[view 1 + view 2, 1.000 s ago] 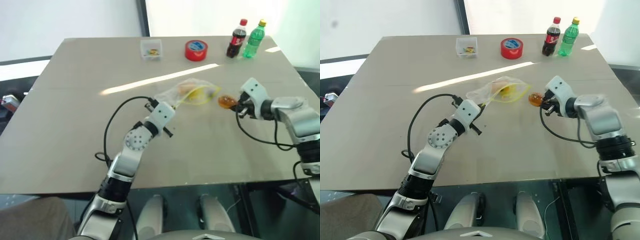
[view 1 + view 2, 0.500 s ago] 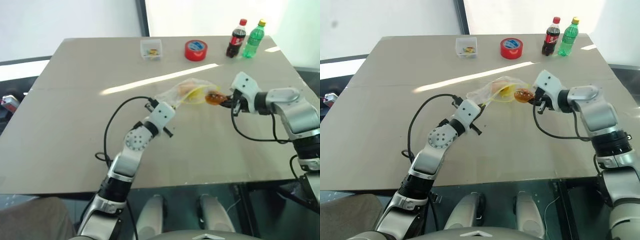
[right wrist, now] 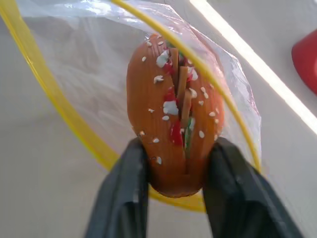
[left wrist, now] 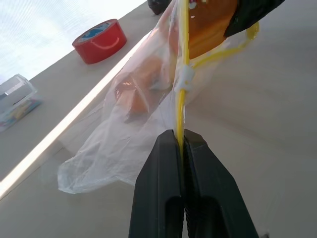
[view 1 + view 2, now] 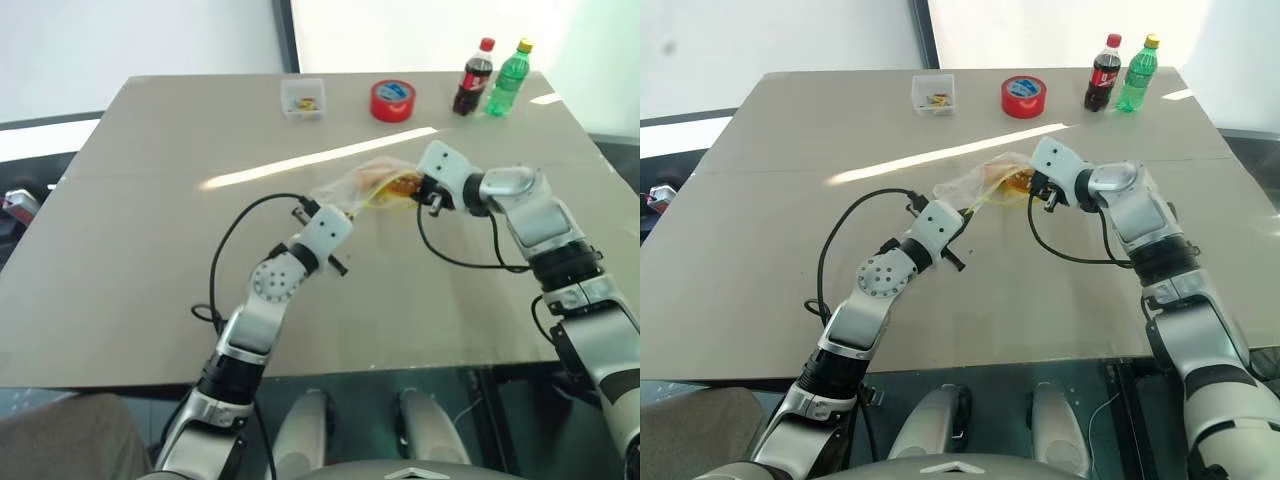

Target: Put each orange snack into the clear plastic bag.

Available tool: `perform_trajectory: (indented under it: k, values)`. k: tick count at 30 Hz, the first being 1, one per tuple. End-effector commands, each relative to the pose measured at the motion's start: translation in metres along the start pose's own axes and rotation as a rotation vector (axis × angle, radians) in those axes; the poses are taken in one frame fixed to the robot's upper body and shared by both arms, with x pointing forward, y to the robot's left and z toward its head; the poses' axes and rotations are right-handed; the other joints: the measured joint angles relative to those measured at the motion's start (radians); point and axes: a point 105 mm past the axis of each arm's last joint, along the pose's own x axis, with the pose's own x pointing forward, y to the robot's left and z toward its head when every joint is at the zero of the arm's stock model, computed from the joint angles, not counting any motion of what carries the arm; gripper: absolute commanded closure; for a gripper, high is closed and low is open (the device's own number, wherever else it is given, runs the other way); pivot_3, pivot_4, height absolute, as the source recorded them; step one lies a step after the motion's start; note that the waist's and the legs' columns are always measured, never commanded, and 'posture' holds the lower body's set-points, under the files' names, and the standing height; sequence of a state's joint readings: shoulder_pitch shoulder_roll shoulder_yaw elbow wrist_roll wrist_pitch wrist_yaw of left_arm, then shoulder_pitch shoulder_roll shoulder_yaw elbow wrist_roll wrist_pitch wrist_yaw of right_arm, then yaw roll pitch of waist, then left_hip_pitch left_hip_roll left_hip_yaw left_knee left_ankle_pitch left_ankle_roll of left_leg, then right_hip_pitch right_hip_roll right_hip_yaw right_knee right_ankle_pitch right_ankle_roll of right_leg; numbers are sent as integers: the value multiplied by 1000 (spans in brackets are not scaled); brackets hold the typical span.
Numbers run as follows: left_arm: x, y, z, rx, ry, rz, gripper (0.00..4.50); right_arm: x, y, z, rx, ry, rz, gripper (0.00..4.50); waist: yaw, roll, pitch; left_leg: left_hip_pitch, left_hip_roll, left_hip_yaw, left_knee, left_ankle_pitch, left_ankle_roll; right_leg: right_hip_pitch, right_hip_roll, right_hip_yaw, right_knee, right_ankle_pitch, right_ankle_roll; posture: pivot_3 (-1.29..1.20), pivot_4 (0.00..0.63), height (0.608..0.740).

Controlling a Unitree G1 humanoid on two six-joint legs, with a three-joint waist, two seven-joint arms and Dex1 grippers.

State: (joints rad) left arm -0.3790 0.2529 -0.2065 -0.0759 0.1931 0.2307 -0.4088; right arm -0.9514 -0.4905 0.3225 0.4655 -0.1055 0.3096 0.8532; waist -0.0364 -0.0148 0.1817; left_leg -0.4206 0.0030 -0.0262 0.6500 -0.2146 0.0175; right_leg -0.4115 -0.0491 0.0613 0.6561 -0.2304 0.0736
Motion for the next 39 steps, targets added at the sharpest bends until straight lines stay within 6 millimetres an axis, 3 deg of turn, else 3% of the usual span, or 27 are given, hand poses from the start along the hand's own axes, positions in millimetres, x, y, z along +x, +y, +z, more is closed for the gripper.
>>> perform_trajectory:
  k: [1, 8, 12, 15, 18, 23, 31, 35, 36, 37, 39]
  values:
    - [1, 3, 14, 6, -56, 22, 4500, -8, -9, 22, -8, -69, -13, 1915, -1, 0, 0, 0, 0, 0, 0, 0, 0, 0, 0, 0, 0, 0, 0, 0, 150, 740]
    - [-1, 8, 11, -25, -43, 63, 4500, -56, -15, 22, 51, -123, 62, 1915, 8, 0, 0, -1, 0, -5, 0, 0, 0, 0, -1, -1, 0, 0, 0, 0, 150, 740]
    - [0, 8, 10, -37, -44, 70, 4500, -78, -22, -10, -30, -14, 42, 1915, 18, 0, 0, -1, -1, -5, 0, 0, 0, 0, -1, -2, -1, 0, 0, 0, 150, 740]
    - [1, 6, 11, -38, -47, 66, 4500, -71, -31, -35, -156, 103, -31, 1915, 13, 0, 0, 0, 0, 0, 0, 0, 0, 0, -1, -1, -1, 0, 0, 0, 150, 740]
    - [1, 6, 11, -35, -49, 61, 4500, -55, -30, -43, -247, 122, -61, 1915, 6, 0, 0, 1, 0, 2, 0, 0, 0, 0, 0, -1, 0, 0, 0, 0, 150, 740]
    - [1, 8, 11, -31, -47, 62, 4500, -33, -29, -34, -286, 68, -83, 1915, -4, 0, 0, 1, 0, 2, 0, 0, 0, 0, 0, 2, 1, 0, 0, 0, 150, 740]
    - [2, 8, 12, -27, -51, 59, 4500, -20, -36, -20, -291, -4, -130, 1915, 1, 0, 0, 1, 0, 1, 0, 0, 0, 0, -1, 1, 1, 0, 0, 0, 150, 740]
    - [2, 8, 12, -27, -49, 61, 4500, -18, -32, -19, -286, -22, -109, 3281, -1, 0, 0, 1, 0, 0, 0, 0, 0, 0, -1, 2, 1, 0, 0, 0, 150, 740]
    - [2, 8, 11, -28, -48, 61, 4500, -18, -30, -20, -290, -23, -103, 3411, -1, 0, 0, 1, 0, 0, 0, 0, 0, 0, -1, 2, 1, 0, 0, 0, 150, 740]
    - [2, 8, 11, -28, -47, 61, 4500, -18, -29, -20, -291, -25, -99, 3887, -2, 0, 0, 1, 0, 0, 0, 0, 0, 0, -1, 2, 1, 0, 0, 0, 150, 740]
    - [1, 7, 10, -28, -45, 59, 4500, -18, -29, -19, -289, -30, -97, 4075, -2, 0, 0, 2, 0, 0, 0, 0, 0, 0, -1, 2, 1, 0, 0, 0, 150, 740]
